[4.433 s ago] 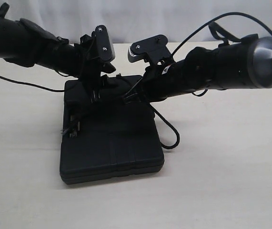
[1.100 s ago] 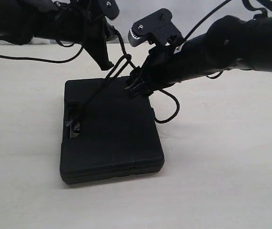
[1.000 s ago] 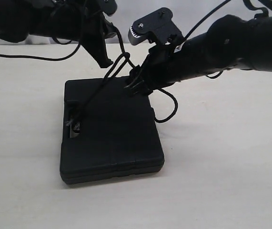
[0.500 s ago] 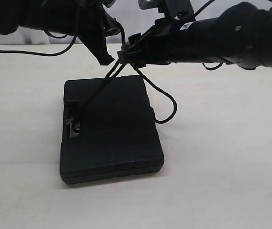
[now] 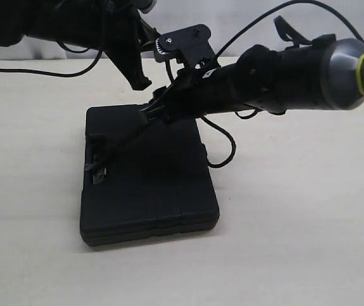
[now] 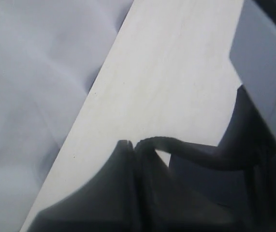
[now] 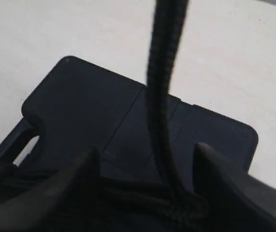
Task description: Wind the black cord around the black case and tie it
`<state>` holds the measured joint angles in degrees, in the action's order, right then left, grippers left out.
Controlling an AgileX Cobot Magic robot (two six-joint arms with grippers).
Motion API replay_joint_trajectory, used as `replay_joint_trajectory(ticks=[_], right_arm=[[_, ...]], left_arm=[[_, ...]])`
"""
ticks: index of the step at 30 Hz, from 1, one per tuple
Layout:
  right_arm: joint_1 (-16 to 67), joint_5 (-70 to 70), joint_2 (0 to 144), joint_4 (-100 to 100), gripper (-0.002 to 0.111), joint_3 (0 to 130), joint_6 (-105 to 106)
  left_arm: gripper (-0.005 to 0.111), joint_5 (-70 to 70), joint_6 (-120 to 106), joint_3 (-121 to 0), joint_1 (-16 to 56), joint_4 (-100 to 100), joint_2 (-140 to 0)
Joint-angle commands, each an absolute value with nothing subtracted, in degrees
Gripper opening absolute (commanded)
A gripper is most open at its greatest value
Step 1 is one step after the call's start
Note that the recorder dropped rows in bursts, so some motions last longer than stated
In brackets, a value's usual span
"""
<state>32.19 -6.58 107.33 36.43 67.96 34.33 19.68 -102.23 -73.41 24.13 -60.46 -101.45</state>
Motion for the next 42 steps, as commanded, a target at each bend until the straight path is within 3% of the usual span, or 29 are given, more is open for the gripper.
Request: replay_joint_trajectory(ticks=[1, 11, 26, 36, 39, 42], right_arm=[[29.3, -12.2, 107.4, 33.5, 0.054, 68.3, 35.1], [24.7, -22.4, 107.4, 27.5, 0.054, 68.3, 35.1], [24.8, -22.1, 98.7, 26.1, 0.054, 68.9, 35.4], [25.9, -15.4, 103.8, 26.1, 0.054, 68.0, 36.6], [27.2, -13.9, 104.4, 26.1, 0.045, 68.0, 37.6], [28.7, -13.3, 104.8, 26.1, 0.023, 68.0, 40.0]], left_arm=[[0.0, 19.4, -101.7, -73.3, 24.3, -61.2, -101.0], [0.0, 19.4, -101.7, -73.3, 24.3, -61.2, -101.0], [0.0, 20.9, -102.1, -73.3, 24.3, -61.1, -101.0], [0.0, 21.0, -102.1, -73.3, 24.3, -61.1, -101.0], [0.0, 21.0, -102.1, -73.3, 24.3, -61.1, -101.0], [0.0, 21.4, -102.1, -73.3, 24.3, -61.1, -101.0]])
